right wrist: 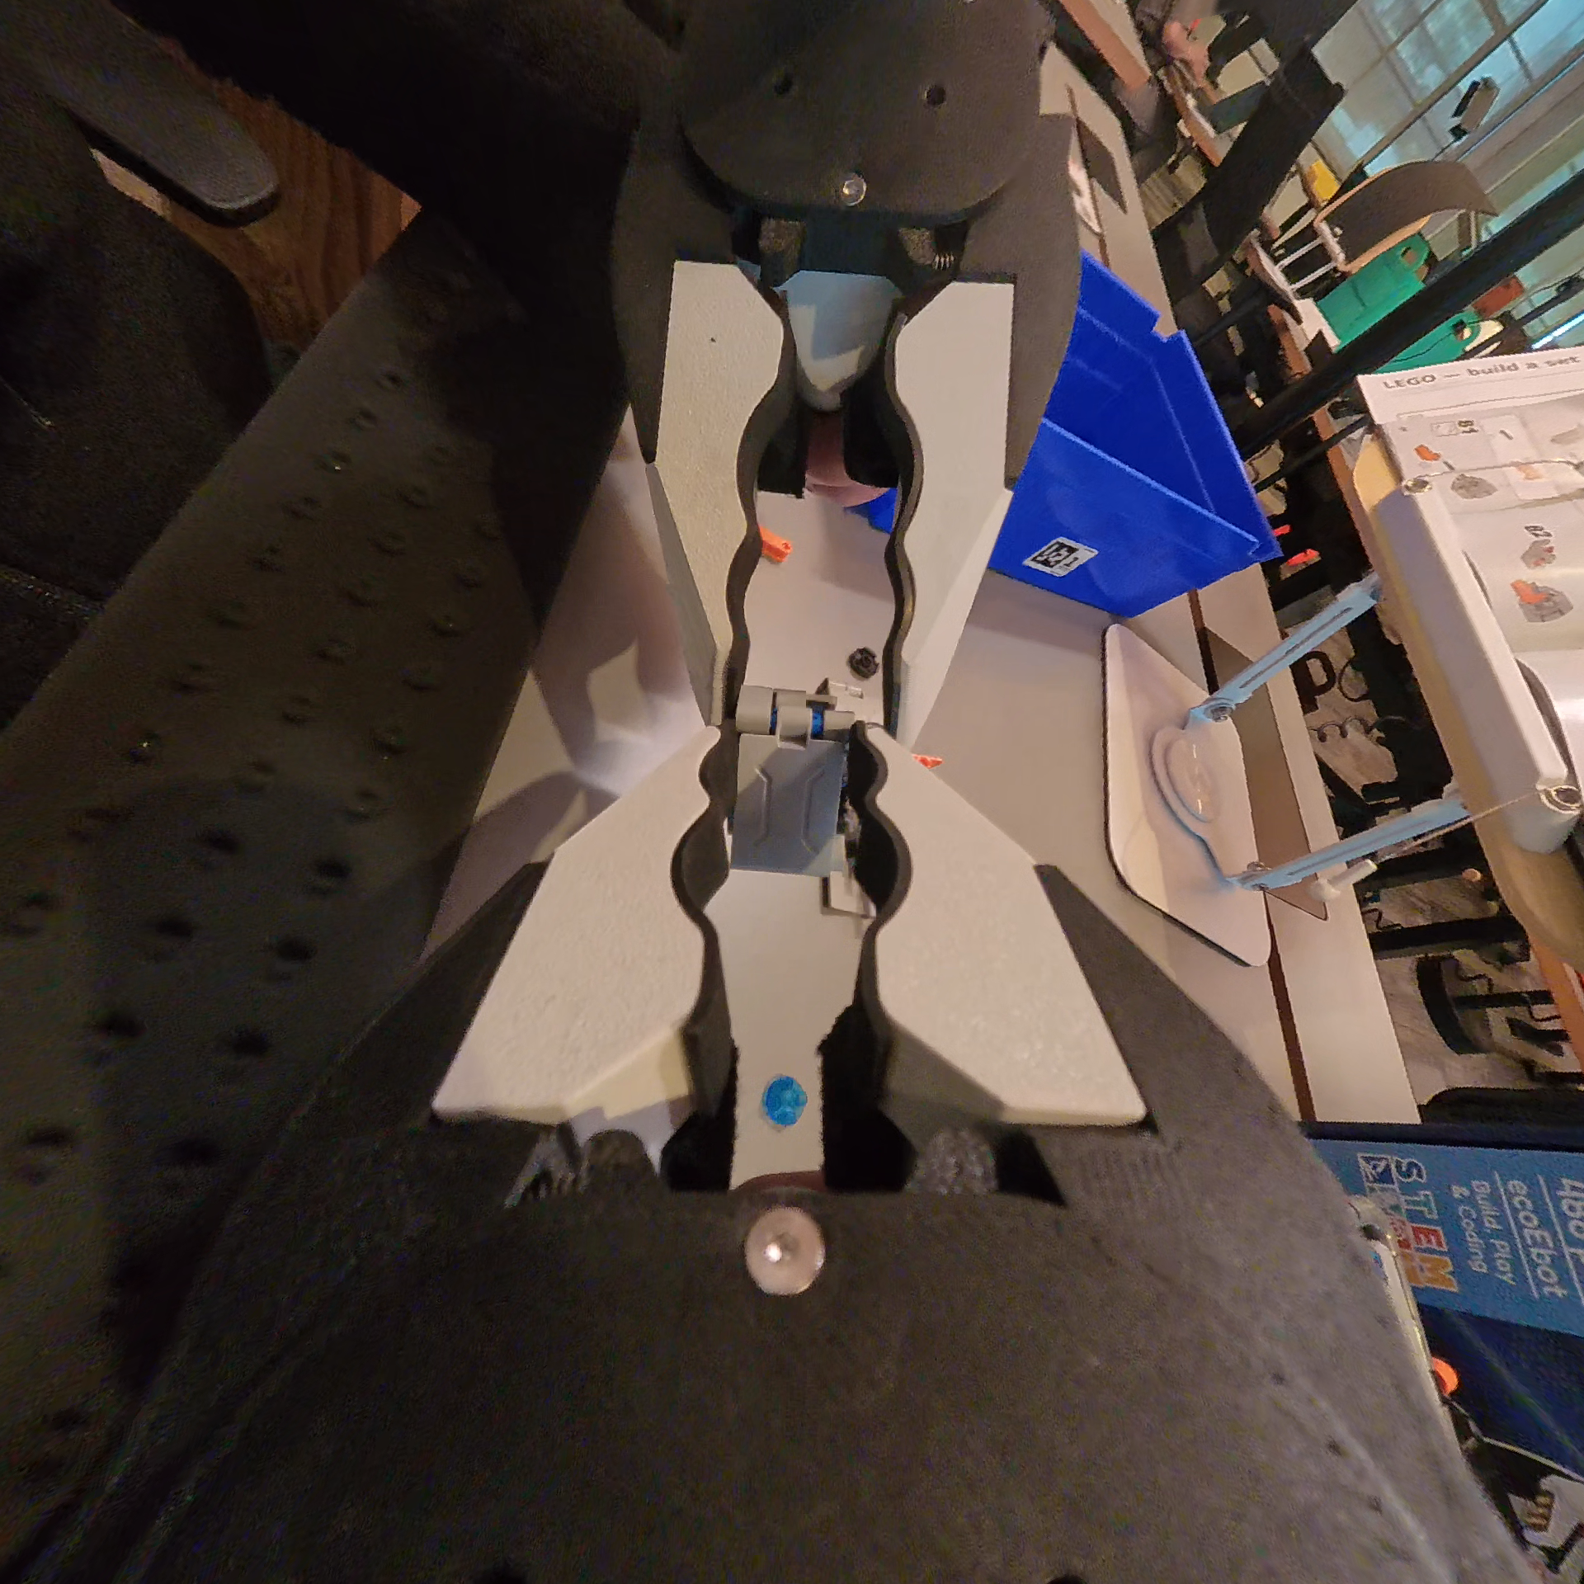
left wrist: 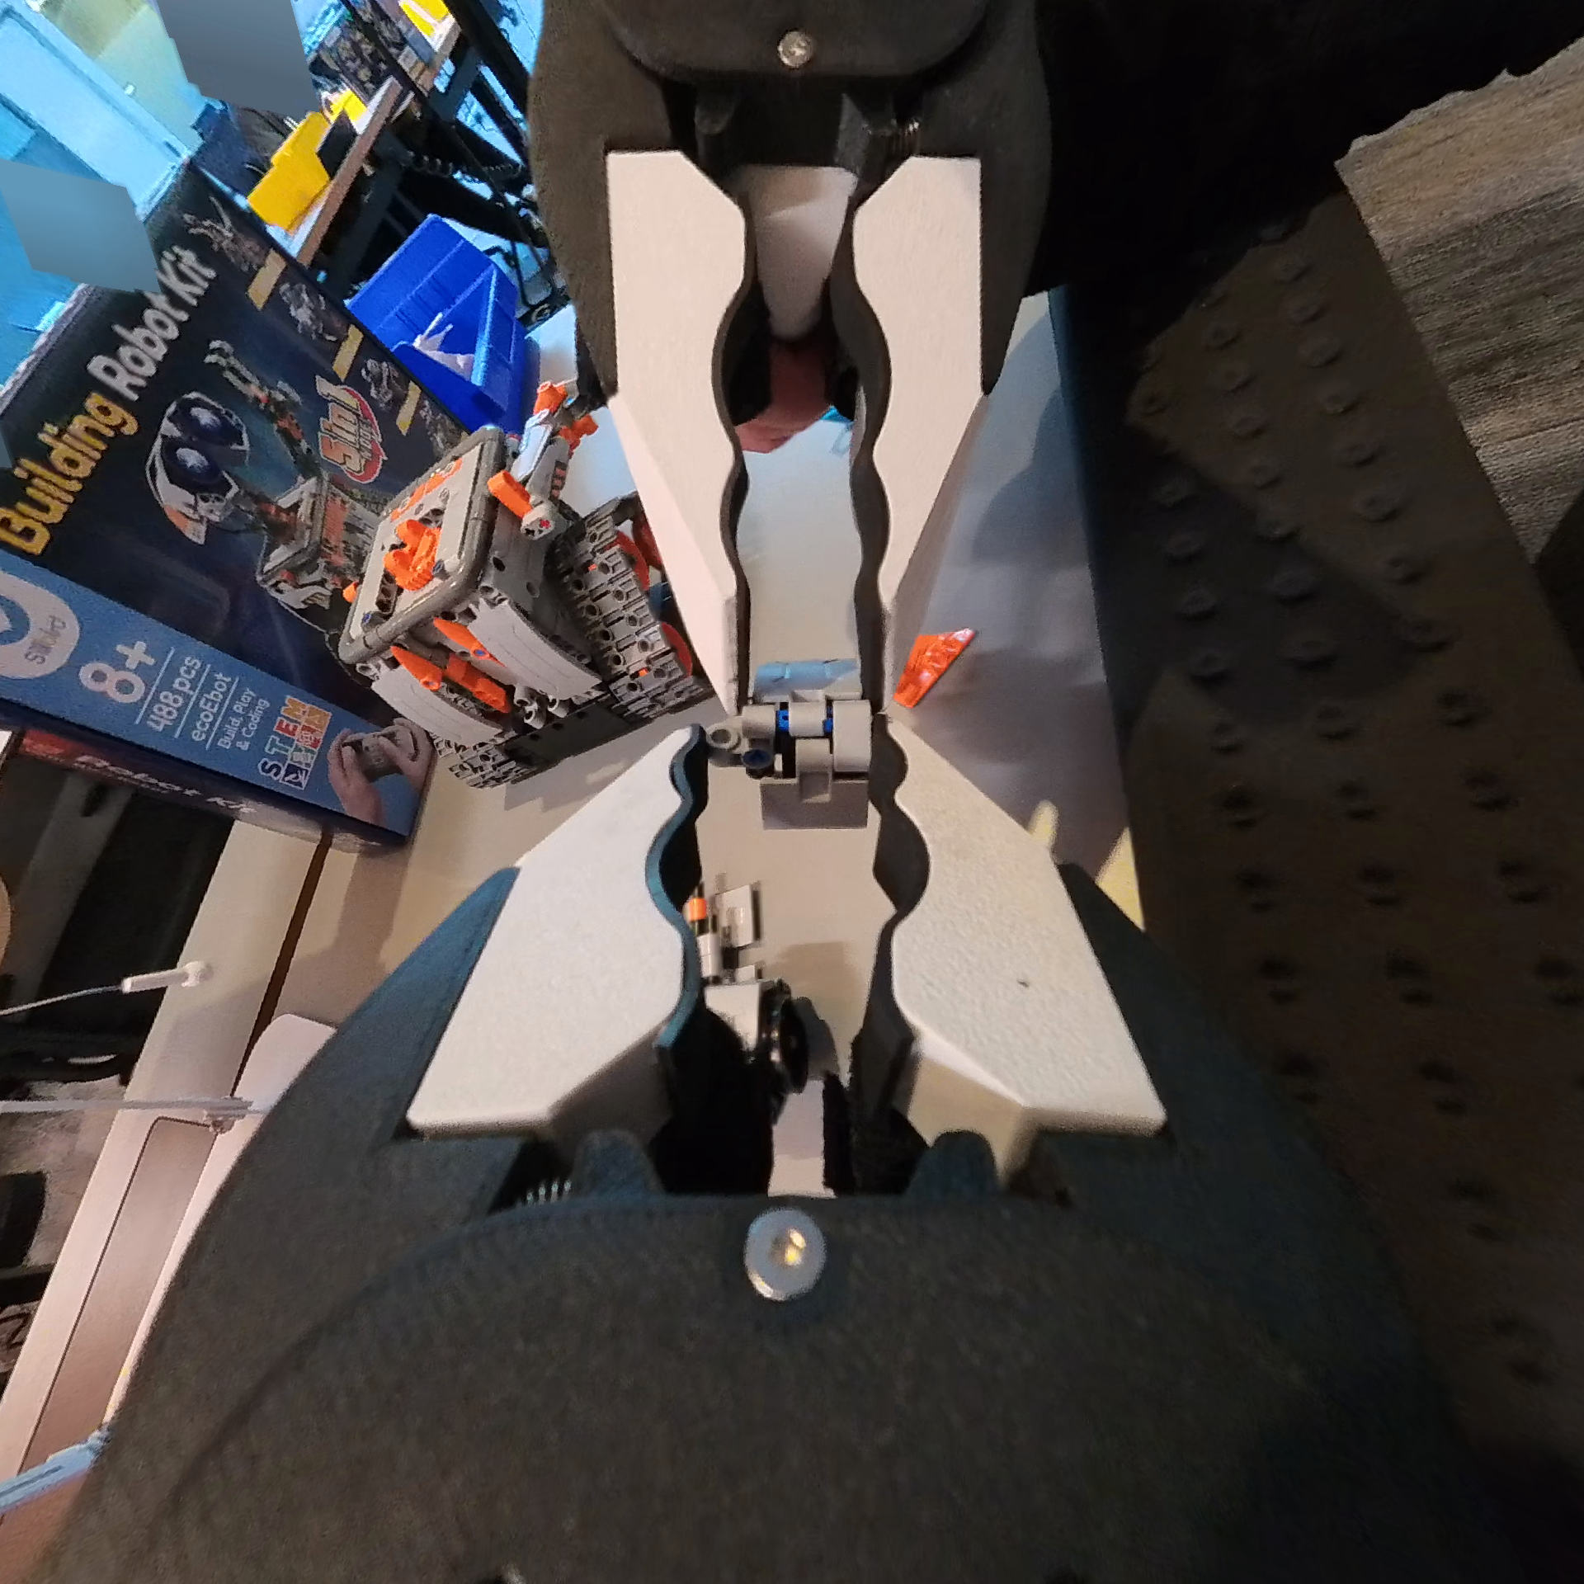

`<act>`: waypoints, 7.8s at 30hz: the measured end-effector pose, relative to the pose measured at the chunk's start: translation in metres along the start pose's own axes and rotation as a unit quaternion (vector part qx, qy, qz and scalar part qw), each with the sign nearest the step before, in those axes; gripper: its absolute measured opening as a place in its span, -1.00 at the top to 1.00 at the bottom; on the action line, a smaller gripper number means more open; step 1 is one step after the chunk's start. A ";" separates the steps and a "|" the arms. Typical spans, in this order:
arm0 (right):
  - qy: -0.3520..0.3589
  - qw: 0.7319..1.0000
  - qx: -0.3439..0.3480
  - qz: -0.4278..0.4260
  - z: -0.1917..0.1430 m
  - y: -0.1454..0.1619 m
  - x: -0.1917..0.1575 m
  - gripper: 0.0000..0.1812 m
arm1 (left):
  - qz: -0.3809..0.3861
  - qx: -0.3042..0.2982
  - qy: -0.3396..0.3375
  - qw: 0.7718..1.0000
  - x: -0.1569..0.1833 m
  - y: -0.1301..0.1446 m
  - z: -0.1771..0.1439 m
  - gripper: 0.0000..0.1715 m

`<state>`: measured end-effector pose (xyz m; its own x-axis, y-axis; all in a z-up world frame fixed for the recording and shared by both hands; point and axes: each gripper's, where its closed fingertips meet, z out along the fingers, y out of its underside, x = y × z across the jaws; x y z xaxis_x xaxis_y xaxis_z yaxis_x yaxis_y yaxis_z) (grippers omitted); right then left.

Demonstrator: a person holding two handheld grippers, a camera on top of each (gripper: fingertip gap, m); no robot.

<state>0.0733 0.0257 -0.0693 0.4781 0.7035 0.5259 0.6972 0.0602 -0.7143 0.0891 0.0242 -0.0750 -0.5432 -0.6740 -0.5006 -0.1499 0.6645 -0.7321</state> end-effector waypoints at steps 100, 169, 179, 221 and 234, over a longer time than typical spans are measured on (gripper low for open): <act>0.039 0.980 0.062 0.183 -0.011 0.014 0.047 0.88 | -0.208 0.077 -0.010 0.975 -0.045 0.001 -0.004 0.66; -0.025 0.991 0.053 0.119 -0.008 0.003 0.018 0.74 | -0.079 0.048 0.059 0.994 -0.012 -0.007 -0.002 0.66; -0.086 0.987 0.065 0.120 -0.011 0.000 0.001 0.74 | -0.046 0.037 0.099 0.993 0.004 -0.009 -0.001 0.66; 0.068 0.993 -0.086 -0.040 0.003 0.049 0.029 0.74 | 0.015 -0.065 -0.044 0.997 -0.046 0.043 -0.007 0.51; -0.019 0.993 -0.099 0.057 0.023 0.071 0.009 0.74 | -0.047 -0.143 0.005 0.989 -0.039 0.082 -0.015 0.41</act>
<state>0.1150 0.0526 -0.1262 0.5423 0.7239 0.4264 0.7326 -0.1590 -0.6618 0.0853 0.1099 -0.1085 -0.5242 -0.7345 -0.4310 -0.4267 0.6646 -0.6134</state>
